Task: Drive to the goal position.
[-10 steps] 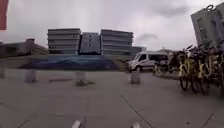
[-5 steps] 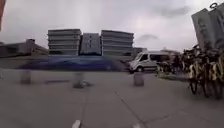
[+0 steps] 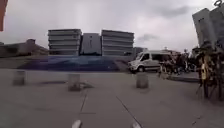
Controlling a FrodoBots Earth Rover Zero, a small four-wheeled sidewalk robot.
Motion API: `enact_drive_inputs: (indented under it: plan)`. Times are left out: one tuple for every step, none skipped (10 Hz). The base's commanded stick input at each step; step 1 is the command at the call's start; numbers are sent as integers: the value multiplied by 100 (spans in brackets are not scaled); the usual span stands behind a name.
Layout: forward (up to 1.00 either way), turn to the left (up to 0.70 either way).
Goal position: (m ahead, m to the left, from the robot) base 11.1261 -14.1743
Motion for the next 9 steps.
enact_drive_inputs:
  plan:
    - [70, 4]
    - [70, 9]
    - [70, 0]
    - [70, 0]
    - [70, 0]
    - [70, 0]
    - [70, 0]
    - [70, 2]
    - [70, 12]
